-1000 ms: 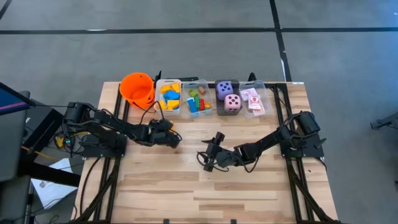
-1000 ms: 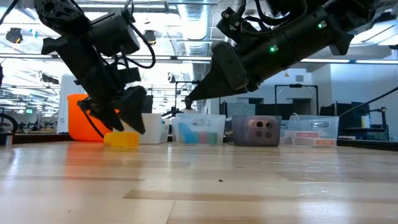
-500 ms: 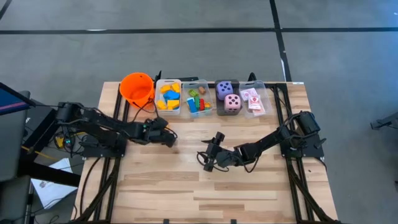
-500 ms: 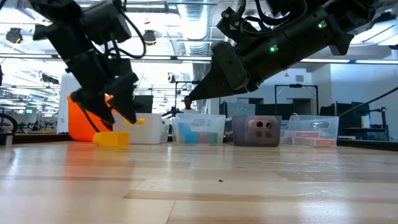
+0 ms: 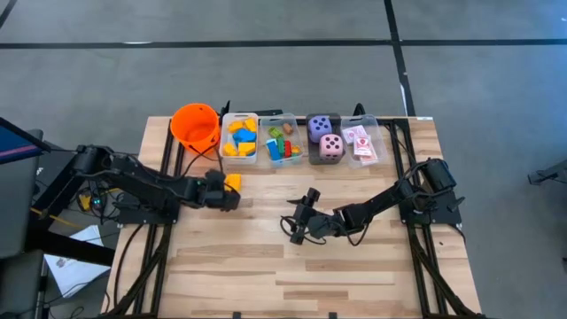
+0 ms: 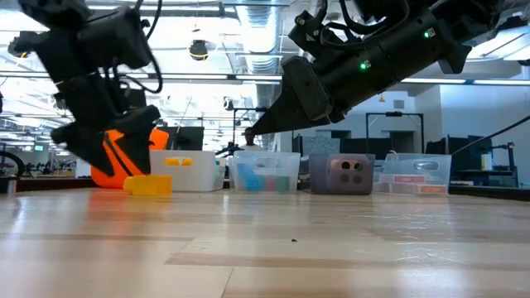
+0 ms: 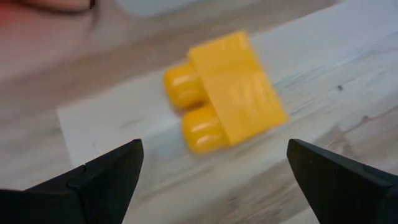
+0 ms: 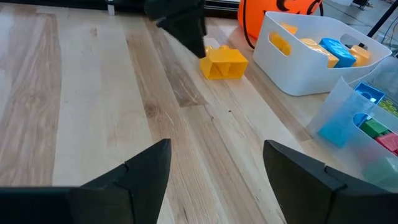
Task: Pick & Place Toys
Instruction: Put the large yellow game piece into the white bin
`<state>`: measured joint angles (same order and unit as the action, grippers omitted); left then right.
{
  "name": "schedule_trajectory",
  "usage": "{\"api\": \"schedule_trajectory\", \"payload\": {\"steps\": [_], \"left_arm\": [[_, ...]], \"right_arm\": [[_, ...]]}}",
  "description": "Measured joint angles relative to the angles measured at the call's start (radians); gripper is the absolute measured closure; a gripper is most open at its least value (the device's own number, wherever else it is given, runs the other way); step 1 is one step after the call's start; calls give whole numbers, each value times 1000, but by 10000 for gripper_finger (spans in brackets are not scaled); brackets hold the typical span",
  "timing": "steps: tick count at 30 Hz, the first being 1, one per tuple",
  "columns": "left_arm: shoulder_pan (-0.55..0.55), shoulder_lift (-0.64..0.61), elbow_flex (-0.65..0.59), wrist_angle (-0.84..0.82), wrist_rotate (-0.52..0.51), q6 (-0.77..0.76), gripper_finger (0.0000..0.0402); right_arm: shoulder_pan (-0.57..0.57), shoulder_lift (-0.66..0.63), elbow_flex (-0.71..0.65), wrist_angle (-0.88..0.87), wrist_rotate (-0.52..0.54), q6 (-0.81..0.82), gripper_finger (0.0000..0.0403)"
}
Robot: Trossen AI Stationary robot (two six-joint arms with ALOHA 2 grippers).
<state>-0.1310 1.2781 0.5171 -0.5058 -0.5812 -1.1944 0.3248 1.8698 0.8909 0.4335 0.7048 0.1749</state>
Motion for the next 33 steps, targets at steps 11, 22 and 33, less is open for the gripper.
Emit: {"api": "schedule_trajectory", "payload": {"steps": [11, 22, 33], "left_arm": [[2, -2, -154, 293, 20, -96, 12], [22, 0, -168, 361, 3, -96, 12], [49, 0, -168, 384, 6, -94, 12]], "right_arm": [[0, 0, 0, 0, 0, 2, 154], [0, 0, 0, 0, 0, 2, 154], [0, 0, 0, 0, 1, 1, 154]]}}
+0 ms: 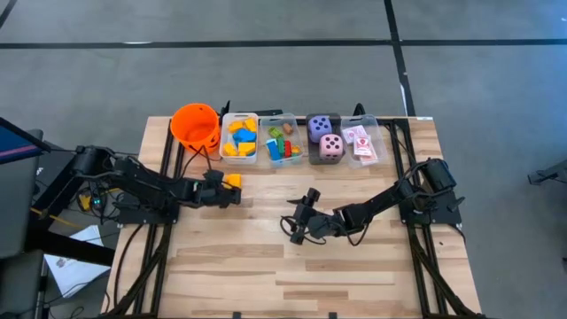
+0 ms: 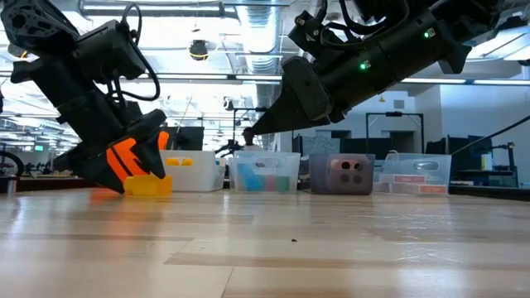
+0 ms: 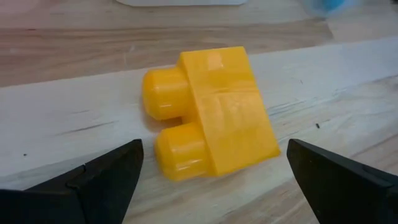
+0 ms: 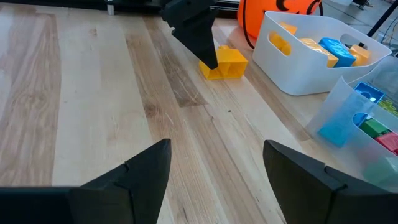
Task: Pick & Place Toys
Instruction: Put the large yellow game piece into the white bin
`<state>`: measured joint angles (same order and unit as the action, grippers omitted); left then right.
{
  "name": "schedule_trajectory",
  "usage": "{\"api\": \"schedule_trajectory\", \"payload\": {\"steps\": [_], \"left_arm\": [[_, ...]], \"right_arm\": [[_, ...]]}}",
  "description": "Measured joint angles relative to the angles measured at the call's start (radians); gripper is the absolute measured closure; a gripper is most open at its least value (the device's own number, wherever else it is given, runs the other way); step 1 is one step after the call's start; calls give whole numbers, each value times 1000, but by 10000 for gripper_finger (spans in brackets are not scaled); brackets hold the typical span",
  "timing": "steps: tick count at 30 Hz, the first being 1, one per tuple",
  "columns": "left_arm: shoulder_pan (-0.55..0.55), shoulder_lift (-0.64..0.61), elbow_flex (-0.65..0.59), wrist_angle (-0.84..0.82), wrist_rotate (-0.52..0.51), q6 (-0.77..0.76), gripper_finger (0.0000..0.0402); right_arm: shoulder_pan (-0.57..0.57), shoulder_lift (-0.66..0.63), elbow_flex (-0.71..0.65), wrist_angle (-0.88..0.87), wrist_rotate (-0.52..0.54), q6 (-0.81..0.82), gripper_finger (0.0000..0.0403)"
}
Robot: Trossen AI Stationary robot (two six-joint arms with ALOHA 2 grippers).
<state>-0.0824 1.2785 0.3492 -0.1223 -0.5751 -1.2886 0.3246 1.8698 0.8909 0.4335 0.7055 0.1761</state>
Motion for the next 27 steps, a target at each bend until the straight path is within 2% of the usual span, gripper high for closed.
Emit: {"api": "schedule_trajectory", "payload": {"steps": [6, 12, 16, 20, 23, 27], "left_arm": [[14, 27, 2, 12, -8, 28, 12], [22, 166, 11, 146, -64, 125, 13], [22, 224, 39, 161, -92, 179, 21], [22, 228, 49, 155, -98, 267, 49], [19, 228, 49, 139, -92, 339, 85], [16, 227, 51, 113, -90, 358, 138]], "right_arm": [[-6, 0, 0, 0, 0, 0, 154], [-7, 0, 0, 0, 0, -2, 154], [-7, 0, 0, -3, 0, -3, 154], [-7, 0, 0, -7, 0, -3, 154], [-7, 0, 0, -8, 0, -2, 154], [-7, 0, 0, -8, 0, -2, 154]]}}
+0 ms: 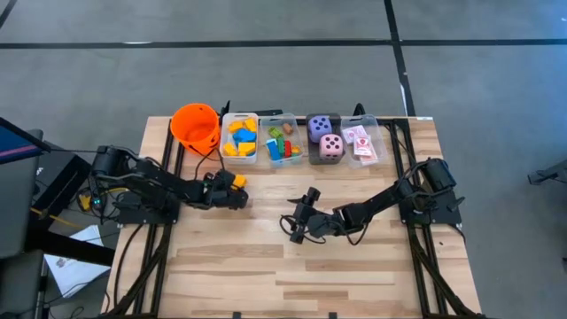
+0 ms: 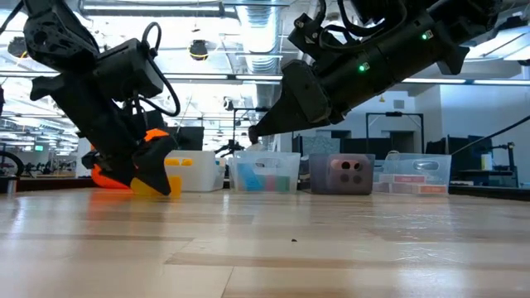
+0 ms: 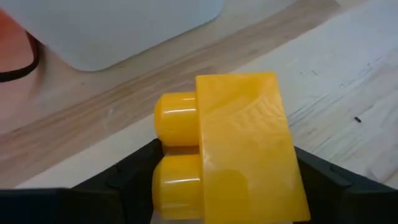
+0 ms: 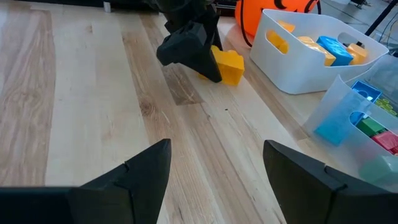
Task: Pick & Place Toys
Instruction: Put the large yellow game piece into the white bin, then return To Home Position
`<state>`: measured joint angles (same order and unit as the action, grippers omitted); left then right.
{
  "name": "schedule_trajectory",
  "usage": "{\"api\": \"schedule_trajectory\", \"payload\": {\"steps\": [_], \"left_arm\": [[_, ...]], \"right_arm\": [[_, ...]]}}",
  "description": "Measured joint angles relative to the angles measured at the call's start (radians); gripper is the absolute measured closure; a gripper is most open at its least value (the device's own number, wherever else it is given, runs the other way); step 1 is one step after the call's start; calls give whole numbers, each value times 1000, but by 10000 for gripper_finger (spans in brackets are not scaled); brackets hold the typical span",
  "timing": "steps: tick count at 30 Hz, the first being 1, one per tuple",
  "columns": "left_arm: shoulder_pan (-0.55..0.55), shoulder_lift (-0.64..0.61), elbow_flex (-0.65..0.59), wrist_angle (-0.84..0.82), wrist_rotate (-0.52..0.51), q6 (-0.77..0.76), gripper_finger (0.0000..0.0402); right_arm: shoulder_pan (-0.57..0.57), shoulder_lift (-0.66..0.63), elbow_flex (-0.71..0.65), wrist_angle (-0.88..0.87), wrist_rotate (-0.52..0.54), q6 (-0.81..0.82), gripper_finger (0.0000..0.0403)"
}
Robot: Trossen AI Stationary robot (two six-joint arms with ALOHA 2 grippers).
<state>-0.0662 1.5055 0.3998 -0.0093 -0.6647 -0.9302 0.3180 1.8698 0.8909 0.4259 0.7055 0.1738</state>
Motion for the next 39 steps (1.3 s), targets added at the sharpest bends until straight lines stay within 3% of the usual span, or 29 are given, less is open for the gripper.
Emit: {"api": "schedule_trajectory", "payload": {"steps": [6, 12, 20, 22, 28, 34, 39], "left_arm": [[0, -15, -6, 43, 1, 28, 141], [-5, -126, -5, 235, 7, 192, 141], [64, -311, -3, 296, -296, 528, 141], [114, -349, -3, 293, -313, 601, 141], [300, -402, -3, 294, -138, 662, 135], [443, -403, -3, 294, -20, 661, 66], [482, -403, -3, 311, 46, 661, 32]], "right_arm": [[0, 0, 0, 0, 0, 2, 154], [0, 0, 0, 0, 0, 2, 154], [0, 0, 0, 7, 0, 3, 154], [0, 0, 0, 10, 0, 5, 154], [10, 0, 0, 28, -1, -9, 154], [13, 0, 0, 28, -35, -17, 154], [21, -22, 0, 11, -44, -116, 154]]}}
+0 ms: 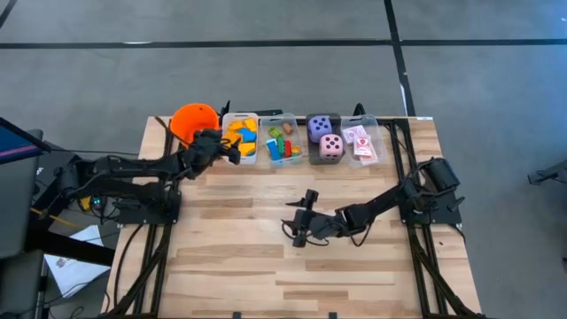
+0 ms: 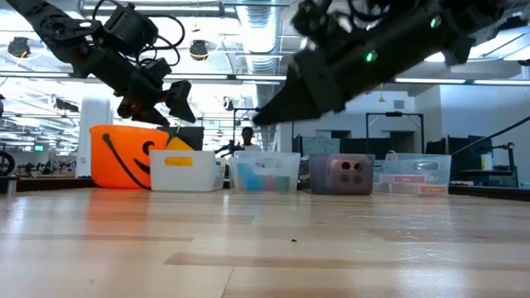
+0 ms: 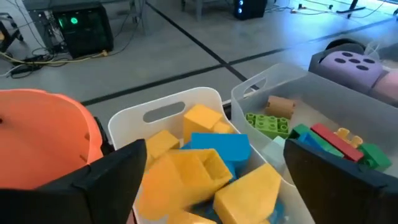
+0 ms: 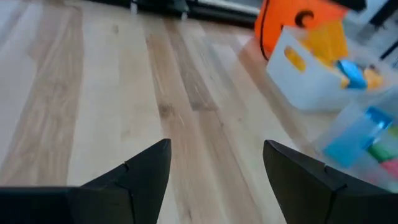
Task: Pick & Place Toys
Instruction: Return To Home Position
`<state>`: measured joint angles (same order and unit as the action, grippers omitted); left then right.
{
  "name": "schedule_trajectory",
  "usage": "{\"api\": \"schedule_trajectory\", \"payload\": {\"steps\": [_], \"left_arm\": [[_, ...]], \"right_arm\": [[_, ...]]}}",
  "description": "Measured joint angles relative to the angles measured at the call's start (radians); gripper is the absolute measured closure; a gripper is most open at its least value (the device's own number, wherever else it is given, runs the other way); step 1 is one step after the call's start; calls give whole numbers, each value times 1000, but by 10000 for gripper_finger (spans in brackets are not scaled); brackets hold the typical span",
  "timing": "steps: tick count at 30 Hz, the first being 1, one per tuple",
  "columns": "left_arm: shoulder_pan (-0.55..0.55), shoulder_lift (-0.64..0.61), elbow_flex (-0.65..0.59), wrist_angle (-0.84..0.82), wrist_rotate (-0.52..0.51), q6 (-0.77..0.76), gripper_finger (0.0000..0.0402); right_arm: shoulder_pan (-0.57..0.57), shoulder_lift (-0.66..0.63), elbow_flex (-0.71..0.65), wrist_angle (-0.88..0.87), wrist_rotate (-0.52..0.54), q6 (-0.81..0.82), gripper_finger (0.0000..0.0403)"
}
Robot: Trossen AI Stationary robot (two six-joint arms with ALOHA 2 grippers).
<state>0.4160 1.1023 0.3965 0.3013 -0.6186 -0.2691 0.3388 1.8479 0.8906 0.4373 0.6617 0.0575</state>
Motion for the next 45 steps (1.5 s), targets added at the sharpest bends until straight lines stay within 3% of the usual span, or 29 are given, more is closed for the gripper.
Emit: {"api": "schedule_trajectory", "payload": {"steps": [4, 8, 12, 15, 19, 21, 24, 28, 31, 33, 36, 45], "left_arm": [[-3, -11, 0, -3, 2, 1, 21], [-31, -49, 0, -32, 6, 2, 18], [-90, -150, 0, -129, 53, 2, 22], [-150, -260, 0, -218, 183, -14, 22], [-258, -413, 0, -279, 343, -61, 19], [-326, -477, 0, -282, 398, -60, 18], [-432, -546, 0, -287, 410, -57, 19], [-541, -588, 0, -333, 409, -53, 22], [-586, -604, 0, -404, 382, -51, 22], [-591, -620, 0, -464, 337, -77, 20], [-591, -647, -33, -464, 317, -82, 18], [-591, -877, -320, -233, 407, -90, 17]], "right_arm": [[50, -104, 0, -67, 51, -138, 154], [158, -280, 1, -196, 298, -226, 154], [335, -475, 2, -377, 611, -138, 154], [461, -625, 2, -591, 632, -34, 154], [520, -839, -41, -908, 539, 305, 154], [502, -940, -120, -922, 442, 392, 154], [442, -1054, -294, -725, 281, 331, 154], [323, -1164, -548, -289, -44, 123, 154], [225, -1216, -698, -25, -284, 54, 154], [172, -1240, -768, 81, -380, 47, 154], [118, -1269, -831, 150, -452, 63, 154], [76, -1279, -858, 171, -461, 82, 154]]}}
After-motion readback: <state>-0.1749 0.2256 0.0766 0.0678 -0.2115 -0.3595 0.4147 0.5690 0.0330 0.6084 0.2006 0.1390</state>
